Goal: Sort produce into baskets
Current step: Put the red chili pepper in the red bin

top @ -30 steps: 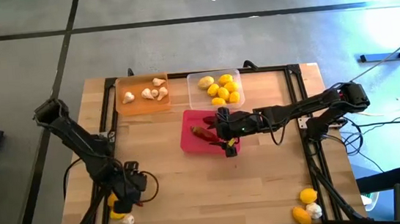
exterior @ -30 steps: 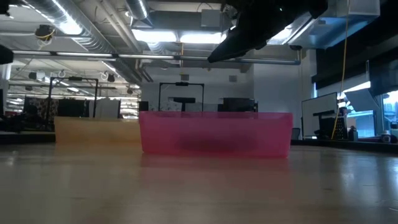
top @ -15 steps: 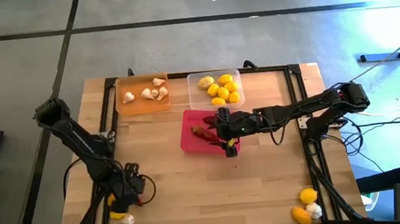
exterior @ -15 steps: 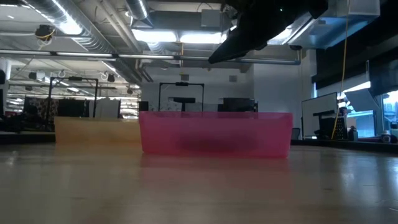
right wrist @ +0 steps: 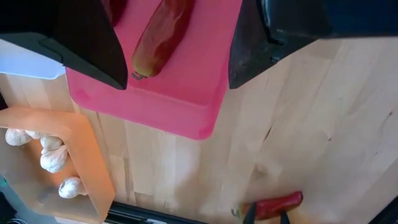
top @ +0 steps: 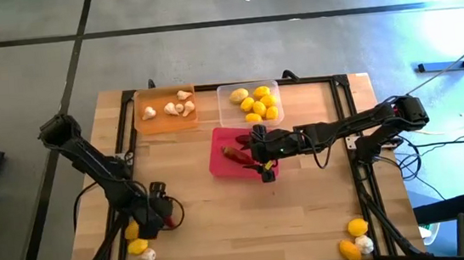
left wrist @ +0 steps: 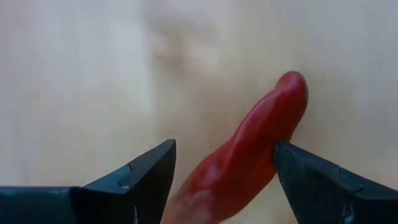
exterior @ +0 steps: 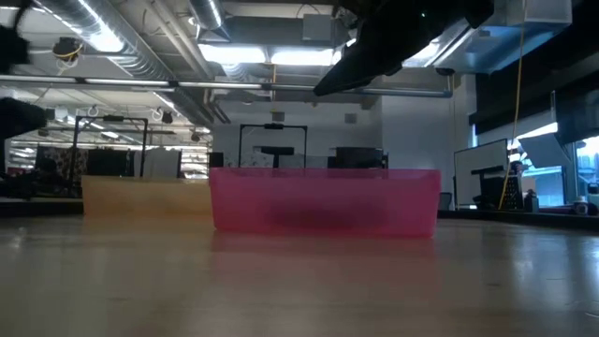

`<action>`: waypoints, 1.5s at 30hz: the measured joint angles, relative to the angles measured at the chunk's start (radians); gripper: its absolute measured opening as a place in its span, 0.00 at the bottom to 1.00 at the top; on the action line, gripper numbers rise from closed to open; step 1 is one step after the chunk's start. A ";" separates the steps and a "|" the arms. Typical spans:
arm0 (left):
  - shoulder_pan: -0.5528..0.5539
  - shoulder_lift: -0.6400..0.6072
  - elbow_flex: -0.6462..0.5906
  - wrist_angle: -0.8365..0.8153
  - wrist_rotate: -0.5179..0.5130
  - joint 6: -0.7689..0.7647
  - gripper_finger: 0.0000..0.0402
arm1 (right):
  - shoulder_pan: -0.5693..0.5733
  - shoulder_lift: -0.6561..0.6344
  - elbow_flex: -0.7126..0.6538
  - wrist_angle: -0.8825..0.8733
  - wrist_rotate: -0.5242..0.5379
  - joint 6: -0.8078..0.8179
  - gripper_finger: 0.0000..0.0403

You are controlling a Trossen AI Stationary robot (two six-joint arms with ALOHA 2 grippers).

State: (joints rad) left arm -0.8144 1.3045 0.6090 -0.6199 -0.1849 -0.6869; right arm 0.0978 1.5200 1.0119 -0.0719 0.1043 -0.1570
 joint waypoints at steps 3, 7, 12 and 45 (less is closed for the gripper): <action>0.040 0.000 -0.001 0.011 -0.044 -0.032 0.66 | 0.000 0.000 0.000 0.002 0.000 0.001 0.67; 0.110 0.001 -0.002 0.012 -0.071 -0.102 0.66 | 0.000 0.000 0.000 0.004 0.000 0.003 0.67; 0.210 0.002 -0.003 0.028 -0.097 -0.121 0.66 | 0.000 0.000 0.000 0.011 0.000 0.008 0.67; 0.250 0.064 0.101 -0.077 0.006 0.051 0.66 | 0.000 0.000 0.000 0.017 0.000 0.074 0.67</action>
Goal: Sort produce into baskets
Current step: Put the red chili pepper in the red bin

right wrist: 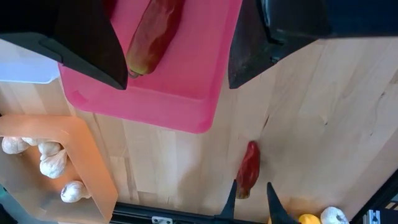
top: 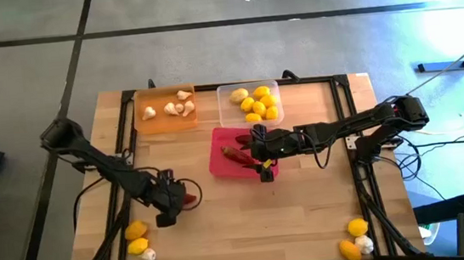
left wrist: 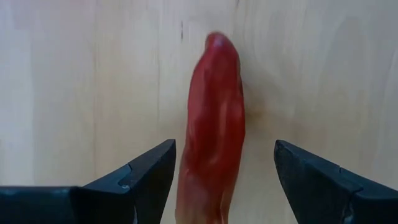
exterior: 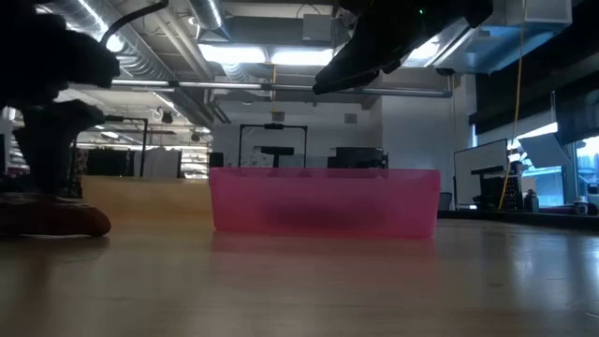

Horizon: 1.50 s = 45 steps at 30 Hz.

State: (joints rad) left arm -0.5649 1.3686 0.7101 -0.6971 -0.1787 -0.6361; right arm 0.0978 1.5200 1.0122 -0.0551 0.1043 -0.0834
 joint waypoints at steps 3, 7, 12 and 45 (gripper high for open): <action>-0.008 0.029 0.000 -0.001 0.000 -0.016 0.66 | 0.000 0.000 0.000 0.000 0.000 0.000 0.67; -0.010 0.071 0.000 -0.001 0.000 0.006 0.66 | 0.000 0.000 0.000 0.000 0.000 0.000 0.67; 0.015 0.105 0.000 -0.001 -0.001 0.077 0.64 | 0.000 0.000 0.000 0.001 0.000 0.013 0.67; 0.221 0.023 0.247 0.253 -0.296 0.537 0.31 | 0.001 0.042 0.002 0.065 -0.046 0.139 0.67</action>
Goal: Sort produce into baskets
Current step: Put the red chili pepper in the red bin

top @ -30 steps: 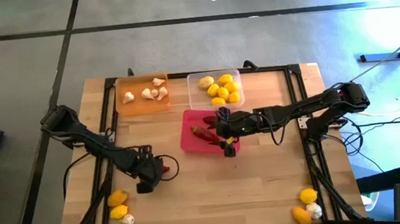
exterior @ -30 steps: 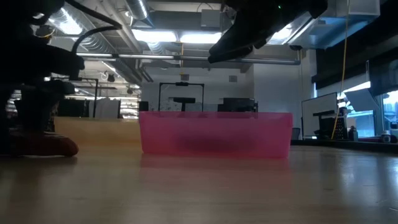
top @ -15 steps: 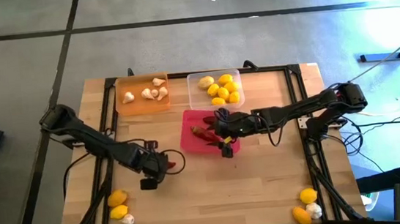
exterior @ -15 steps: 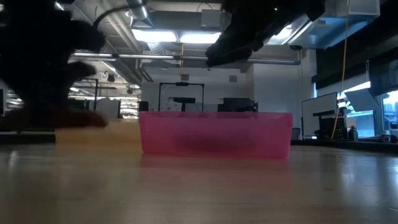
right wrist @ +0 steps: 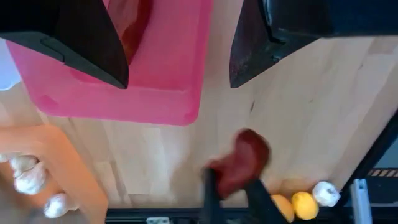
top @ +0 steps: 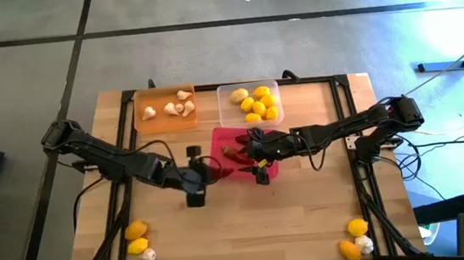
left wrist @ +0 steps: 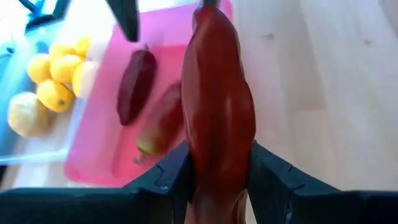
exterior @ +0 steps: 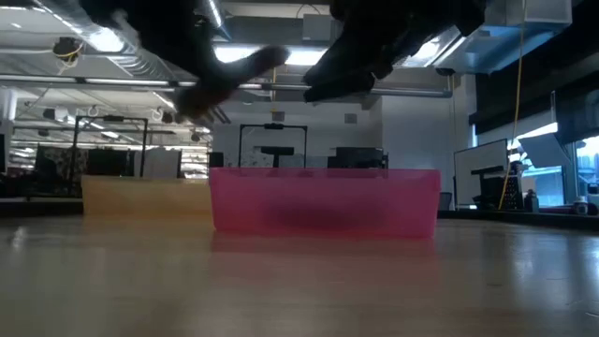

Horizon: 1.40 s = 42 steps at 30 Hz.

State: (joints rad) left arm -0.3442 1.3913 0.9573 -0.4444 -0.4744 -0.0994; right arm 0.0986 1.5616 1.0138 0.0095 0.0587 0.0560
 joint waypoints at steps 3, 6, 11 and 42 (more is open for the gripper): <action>0.035 0.020 -0.002 0.045 -0.003 0.058 0.31 | 0.000 -0.058 0.010 -0.013 0.001 -0.005 0.67; 0.072 0.034 -0.002 0.092 -0.002 0.099 0.31 | 0.000 -0.127 0.010 -0.039 0.024 -0.012 0.67; 0.124 0.052 -0.002 0.206 -0.003 0.171 0.32 | 0.000 -0.202 0.009 -0.106 0.056 -0.015 0.67; 0.361 0.337 -0.003 0.305 0.451 0.220 0.32 | -0.001 -0.242 0.008 -0.205 0.091 -0.006 0.67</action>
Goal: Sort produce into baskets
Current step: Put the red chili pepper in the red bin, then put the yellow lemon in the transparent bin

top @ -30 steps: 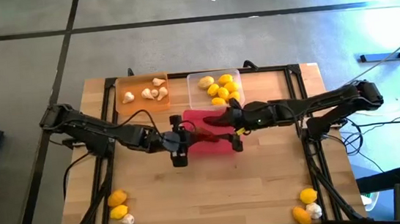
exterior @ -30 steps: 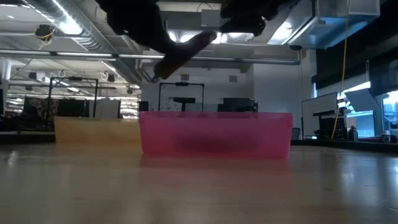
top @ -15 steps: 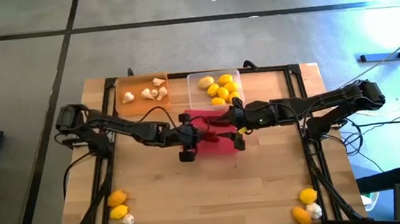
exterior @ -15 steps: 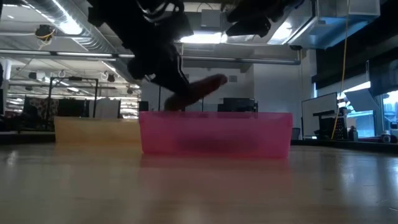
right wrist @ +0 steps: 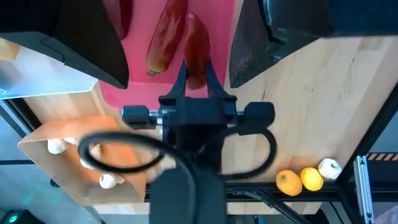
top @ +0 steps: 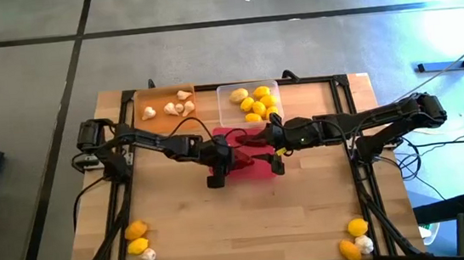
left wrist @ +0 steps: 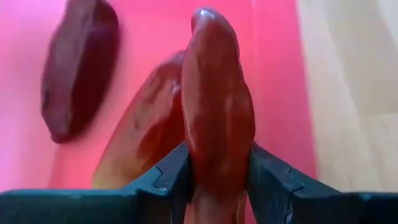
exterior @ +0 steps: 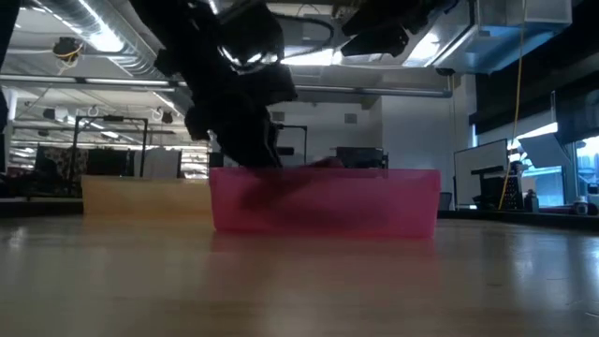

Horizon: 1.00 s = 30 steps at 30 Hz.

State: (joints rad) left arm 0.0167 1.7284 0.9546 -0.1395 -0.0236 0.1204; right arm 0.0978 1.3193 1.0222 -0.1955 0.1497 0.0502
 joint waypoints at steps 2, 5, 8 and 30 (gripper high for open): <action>0.007 0.018 0.000 0.003 0.014 0.001 0.32 | 0.000 0.000 0.000 -0.002 0.000 0.000 0.67; 0.013 0.025 0.000 0.006 0.017 0.003 0.32 | 0.000 0.000 0.000 -0.013 0.000 0.000 0.67; 0.013 0.024 0.000 0.017 0.018 -0.007 0.32 | 0.000 0.000 0.000 -0.022 0.000 0.001 0.67; -0.015 -0.189 0.084 -0.209 0.017 -0.044 0.55 | 0.000 0.000 -0.001 -0.041 -0.001 0.006 0.67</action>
State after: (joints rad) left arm 0.0021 1.5396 1.0387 -0.3488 -0.0065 0.0762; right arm 0.0978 1.3197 1.0213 -0.2364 0.1492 0.0566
